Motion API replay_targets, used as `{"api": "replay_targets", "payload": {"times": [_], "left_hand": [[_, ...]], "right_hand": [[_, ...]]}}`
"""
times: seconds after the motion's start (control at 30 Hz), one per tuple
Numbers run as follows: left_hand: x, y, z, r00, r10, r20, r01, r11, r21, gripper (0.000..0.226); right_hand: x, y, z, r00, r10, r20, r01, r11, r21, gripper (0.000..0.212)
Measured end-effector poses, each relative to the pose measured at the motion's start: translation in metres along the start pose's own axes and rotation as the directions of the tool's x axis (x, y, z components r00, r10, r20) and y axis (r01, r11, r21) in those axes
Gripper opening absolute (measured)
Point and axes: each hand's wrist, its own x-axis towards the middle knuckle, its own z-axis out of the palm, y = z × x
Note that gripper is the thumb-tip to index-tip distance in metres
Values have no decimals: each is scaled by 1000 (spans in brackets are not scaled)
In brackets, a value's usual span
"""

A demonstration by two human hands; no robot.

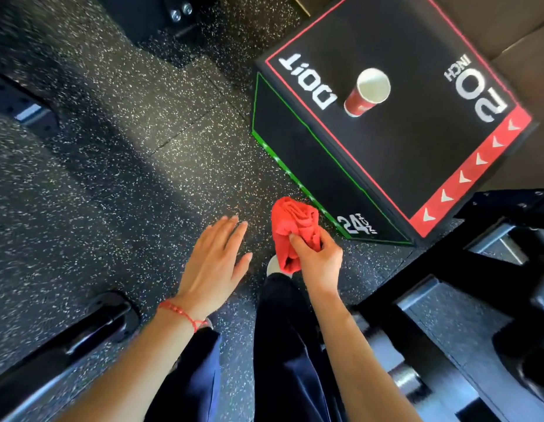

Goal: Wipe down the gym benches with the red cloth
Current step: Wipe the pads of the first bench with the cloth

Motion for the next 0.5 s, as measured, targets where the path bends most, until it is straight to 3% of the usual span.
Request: {"api": "replay_targets", "payload": {"times": [0.23, 0.5], "left_hand": [[-104, -74, -7, 996, -85, 7, 85, 996, -14, 69], [-183, -117, -6, 968, -240, -66, 236, 969, -68, 69]], "right_hand": [[-88, 3, 49, 998, -6, 58, 4, 999, 33, 38], [-154, 1, 90, 968, -73, 238, 80, 997, -18, 33]]}}
